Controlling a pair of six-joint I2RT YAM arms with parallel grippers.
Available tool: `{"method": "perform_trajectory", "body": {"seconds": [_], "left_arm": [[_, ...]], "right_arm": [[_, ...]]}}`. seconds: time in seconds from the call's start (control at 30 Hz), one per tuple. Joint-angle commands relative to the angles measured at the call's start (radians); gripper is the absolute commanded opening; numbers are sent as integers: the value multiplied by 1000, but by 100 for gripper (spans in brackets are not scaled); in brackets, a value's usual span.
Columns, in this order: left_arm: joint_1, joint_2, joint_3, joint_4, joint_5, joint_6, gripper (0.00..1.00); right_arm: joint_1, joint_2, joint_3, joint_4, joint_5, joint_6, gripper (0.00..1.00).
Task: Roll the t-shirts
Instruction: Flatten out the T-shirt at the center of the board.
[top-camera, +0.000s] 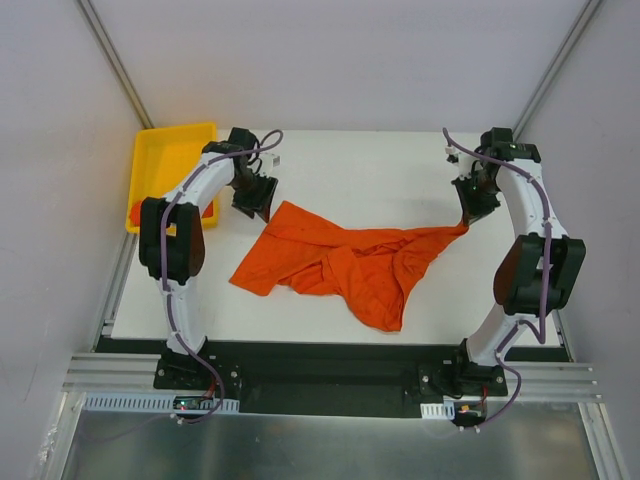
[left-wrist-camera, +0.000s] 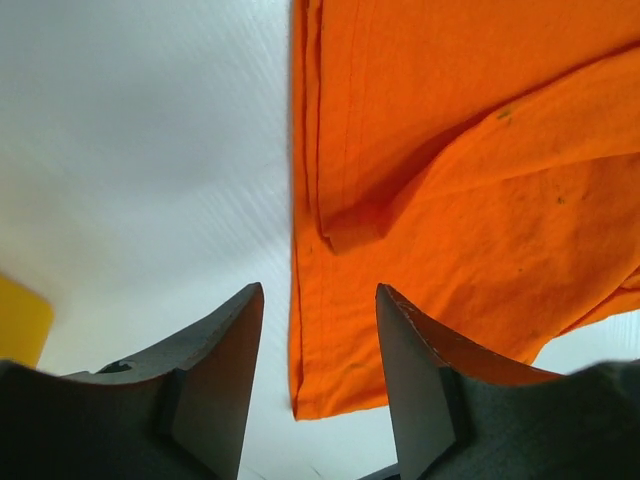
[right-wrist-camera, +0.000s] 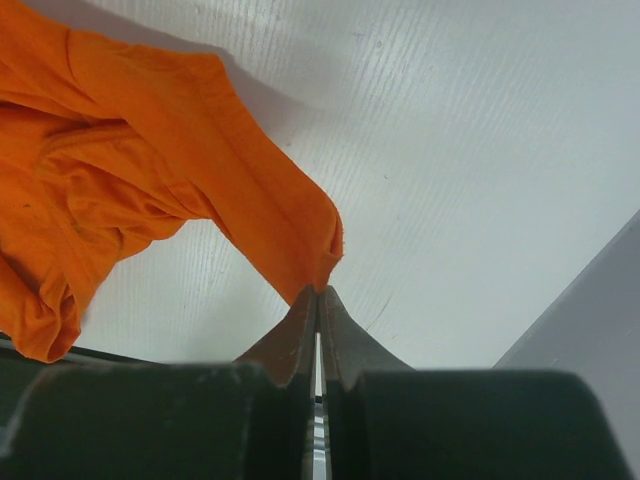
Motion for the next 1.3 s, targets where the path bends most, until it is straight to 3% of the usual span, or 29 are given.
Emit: {"method": "perform_trajectory", "body": {"seconds": [0.0, 0.13, 0.17, 0.47, 0.67, 1.27], "left_arm": [[5, 40, 73, -49, 145, 102, 49], [8, -21, 35, -53, 245, 443, 50], [9, -58, -2, -47, 256, 594, 50], [-15, -65, -55, -67, 256, 1116, 54], [-44, -5, -9, -69, 224, 1255, 53], [-89, 80, -38, -95, 116, 1405, 40]], "right_arm": [[2, -28, -13, -9, 36, -12, 1], [2, -23, -22, -10, 27, -9, 1], [2, -22, -24, -12, 24, -9, 1], [2, -12, -16, -13, 14, -11, 1], [2, -25, -30, -13, 20, -17, 1], [3, -25, -44, -16, 25, -23, 1]]}}
